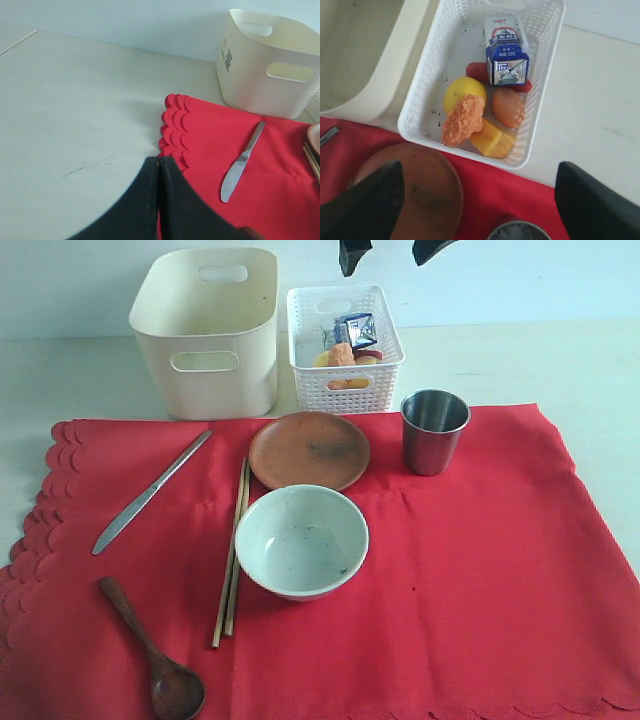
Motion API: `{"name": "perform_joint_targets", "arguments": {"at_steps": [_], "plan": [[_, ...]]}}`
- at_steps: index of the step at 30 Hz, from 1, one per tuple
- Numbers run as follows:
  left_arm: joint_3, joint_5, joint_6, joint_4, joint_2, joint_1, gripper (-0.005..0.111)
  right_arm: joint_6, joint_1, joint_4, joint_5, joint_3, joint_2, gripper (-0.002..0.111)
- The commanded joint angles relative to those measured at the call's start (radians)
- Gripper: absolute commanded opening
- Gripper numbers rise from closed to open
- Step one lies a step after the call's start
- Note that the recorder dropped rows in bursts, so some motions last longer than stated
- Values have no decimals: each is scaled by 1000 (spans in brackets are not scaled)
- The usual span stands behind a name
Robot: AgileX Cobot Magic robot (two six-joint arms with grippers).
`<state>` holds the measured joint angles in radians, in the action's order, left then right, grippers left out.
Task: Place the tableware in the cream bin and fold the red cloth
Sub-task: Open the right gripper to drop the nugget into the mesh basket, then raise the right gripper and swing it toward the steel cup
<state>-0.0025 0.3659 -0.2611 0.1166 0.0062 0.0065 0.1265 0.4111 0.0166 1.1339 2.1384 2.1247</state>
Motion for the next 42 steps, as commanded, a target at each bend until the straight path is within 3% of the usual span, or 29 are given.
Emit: {"name": "perform_joint_targets", "arguments": {"at_steps": [1, 20, 42], "plan": [[3, -5, 3, 5, -6, -7, 0, 5, -6, 8, 17, 5, -51, 78], [3, -5, 3, 5, -6, -7, 0, -126, -6, 74, 42, -125, -332, 78], [3, -5, 3, 5, -6, -7, 0, -179, -6, 156, 87, -128, -553, 78]]}}
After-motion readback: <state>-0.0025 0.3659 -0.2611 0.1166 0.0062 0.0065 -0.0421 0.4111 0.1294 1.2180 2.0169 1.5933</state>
